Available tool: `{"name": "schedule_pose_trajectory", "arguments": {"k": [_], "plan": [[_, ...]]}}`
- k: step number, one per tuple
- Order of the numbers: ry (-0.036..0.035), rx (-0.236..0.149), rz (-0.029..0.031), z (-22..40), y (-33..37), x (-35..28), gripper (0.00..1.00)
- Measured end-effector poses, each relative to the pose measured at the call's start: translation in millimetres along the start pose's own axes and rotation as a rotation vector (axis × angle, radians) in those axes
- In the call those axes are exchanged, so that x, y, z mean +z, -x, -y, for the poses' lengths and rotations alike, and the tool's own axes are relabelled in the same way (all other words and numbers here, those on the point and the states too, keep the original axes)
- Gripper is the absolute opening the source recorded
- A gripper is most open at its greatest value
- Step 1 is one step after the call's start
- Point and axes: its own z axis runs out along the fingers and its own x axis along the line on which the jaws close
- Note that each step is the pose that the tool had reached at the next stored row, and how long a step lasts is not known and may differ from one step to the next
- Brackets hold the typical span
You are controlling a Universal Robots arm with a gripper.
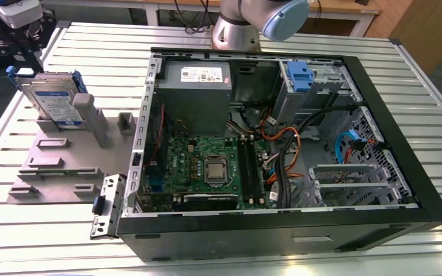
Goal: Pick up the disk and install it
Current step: 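Pick up the disk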
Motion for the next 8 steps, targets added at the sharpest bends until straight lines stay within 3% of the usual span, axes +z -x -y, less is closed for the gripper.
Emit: {"name": "schedule_pose_trajectory", "arguments": {"k": [8], "plan": [[0.0001, -0.006, -0.0004, 0.0, 0.0, 0.0, 0.11]]}}
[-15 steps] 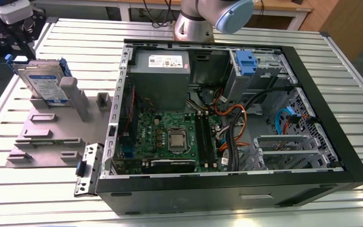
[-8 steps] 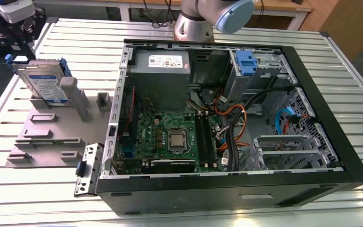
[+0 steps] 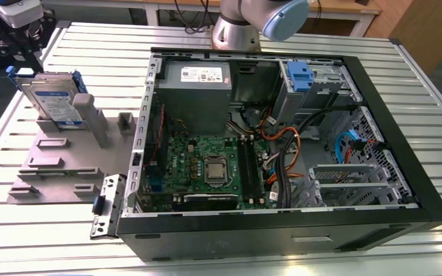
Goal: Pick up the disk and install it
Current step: 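Pick up the disk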
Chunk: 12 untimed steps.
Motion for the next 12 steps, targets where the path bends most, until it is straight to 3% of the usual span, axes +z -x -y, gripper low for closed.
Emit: {"name": "schedule_pose_trajectory", "arguments": {"k": [12], "plan": [[0.0004, -0.015, -0.0007, 0.0, 0.0, 0.0, 0.11]]}}
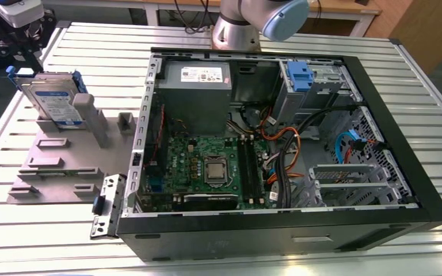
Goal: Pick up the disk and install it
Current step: 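Pick up the disk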
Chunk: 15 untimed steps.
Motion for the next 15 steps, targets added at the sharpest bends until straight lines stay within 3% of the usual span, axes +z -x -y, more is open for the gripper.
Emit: {"name": "schedule_pose_trajectory", "arguments": {"k": [11, 15], "plan": [[0.0, -0.001, -0.0001, 0.0, 0.0, 0.0, 0.11], [0.0005, -0.018, -0.0008, 0.0, 0.0, 0.0, 0.11]]}}
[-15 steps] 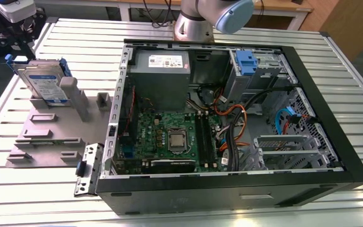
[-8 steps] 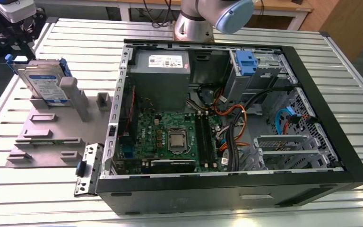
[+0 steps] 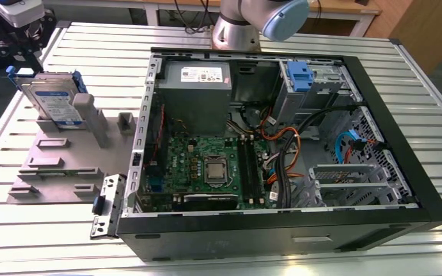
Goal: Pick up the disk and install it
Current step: 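Pick up the disk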
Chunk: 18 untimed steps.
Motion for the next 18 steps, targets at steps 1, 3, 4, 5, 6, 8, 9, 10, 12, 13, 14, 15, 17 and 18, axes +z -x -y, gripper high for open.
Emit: {"name": "schedule_pose_trajectory", "arguments": {"k": [1, 3, 4, 5, 6, 8, 9, 10, 12, 13, 14, 15, 17, 18], "plan": [[0.0002, -0.008, -0.0004, 0.0, 0.0, 0.0, 0.11], [0.0007, -0.028, -0.0015, 0.0, 0.0, 0.0, 0.11], [0.001, -0.04, -0.002, 0.0, 0.0, 0.0, 0.11], [0.0013, -0.053, -0.0027, 0.0, 0.0, 0.0, 0.11], [0.0017, -0.069, -0.0035, 0.0, 0.0, 0.0, 0.11], [0.0024, -0.101, -0.0051, 0.0, 0.0, 0.1, 0.11], [0.0029, -0.118, -0.0061, 0.0, 0.0, 0.1, 0.11], [0.0033, -0.135, -0.0069, 0.0, 0.0, 0.2, 0.11], [0.0042, -0.17, -0.0087, 0.0, 0.0, 0.2, 0.11], [0.0046, -0.188, -0.0095, 0.0, 0.0, 0.3, 0.11], [0.0051, -0.206, -0.0105, 0.0, 0.0, 0.3, 0.11], [0.0055, -0.225, -0.0114, 0.0, 0.0, 0.4, 0.11], [0.0064, -0.261, -0.0133, 0.0, 0.0, 0.6, 0.11], [0.0068, -0.279, -0.0142, 0.1, 0.0, 0.7, 0.11]]}}
